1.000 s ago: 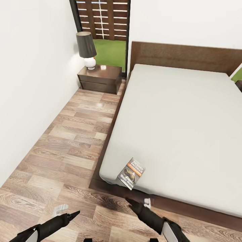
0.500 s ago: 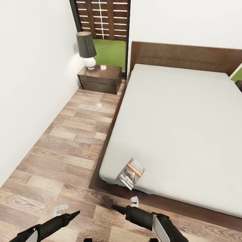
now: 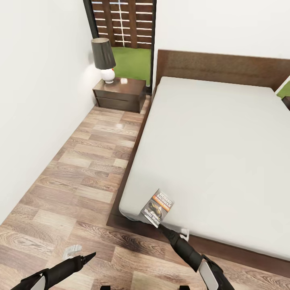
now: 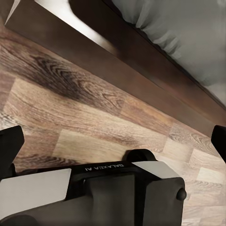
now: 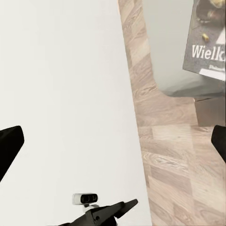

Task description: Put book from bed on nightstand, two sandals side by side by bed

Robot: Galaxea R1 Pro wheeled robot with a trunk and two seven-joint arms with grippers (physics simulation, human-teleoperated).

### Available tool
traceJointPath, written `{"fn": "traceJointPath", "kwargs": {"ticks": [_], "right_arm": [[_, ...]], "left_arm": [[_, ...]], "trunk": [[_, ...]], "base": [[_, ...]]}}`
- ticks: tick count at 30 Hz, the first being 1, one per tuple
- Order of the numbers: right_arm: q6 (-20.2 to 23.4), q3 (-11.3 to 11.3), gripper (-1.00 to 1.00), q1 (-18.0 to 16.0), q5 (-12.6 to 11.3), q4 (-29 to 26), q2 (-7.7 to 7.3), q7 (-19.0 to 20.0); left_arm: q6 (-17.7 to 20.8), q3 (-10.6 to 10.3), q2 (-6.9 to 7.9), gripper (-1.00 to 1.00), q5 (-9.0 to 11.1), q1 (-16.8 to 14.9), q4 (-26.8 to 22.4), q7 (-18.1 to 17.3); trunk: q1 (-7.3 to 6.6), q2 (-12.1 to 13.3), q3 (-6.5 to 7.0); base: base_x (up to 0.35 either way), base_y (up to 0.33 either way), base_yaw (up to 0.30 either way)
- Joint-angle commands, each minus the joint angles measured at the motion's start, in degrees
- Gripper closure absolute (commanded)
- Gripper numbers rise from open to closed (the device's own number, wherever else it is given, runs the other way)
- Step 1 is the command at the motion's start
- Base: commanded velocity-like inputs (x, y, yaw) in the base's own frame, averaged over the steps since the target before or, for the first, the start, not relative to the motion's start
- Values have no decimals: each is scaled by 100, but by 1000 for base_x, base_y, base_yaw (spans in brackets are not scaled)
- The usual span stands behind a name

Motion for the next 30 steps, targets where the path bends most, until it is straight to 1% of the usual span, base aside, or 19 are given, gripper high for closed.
{"fn": "traceJointPath", "kwargs": {"ticks": [1,5,18,24,30], "right_arm": [[53,-40,-100,-3,-8,23,6,-1],[41,-81,-100,-3,-13,110,6,-128],[38,-93,-100,-3,-14,157,6,-152],[38,-93,-100,-3,-15,157,6,-152],[38,-93,-100,-3,-22,157,6,-152]], "left_arm": [[22,46,-1,-100,-25,-3,3,-27],[22,45,-1,-100,-25,1,3,-28],[22,46,-1,-100,-25,0,3,-23],[22,46,-1,-100,-25,-2,3,-19],[22,46,-1,-100,-25,-3,3,-12]], "trunk": [[1,-3,-4],[1,-3,-4],[1,-3,-4],[1,-3,-4],[1,-3,-4]], "base": [[0,0,0],[0,0,0],[0,1,0],[0,136,0],[0,26,0]]}}
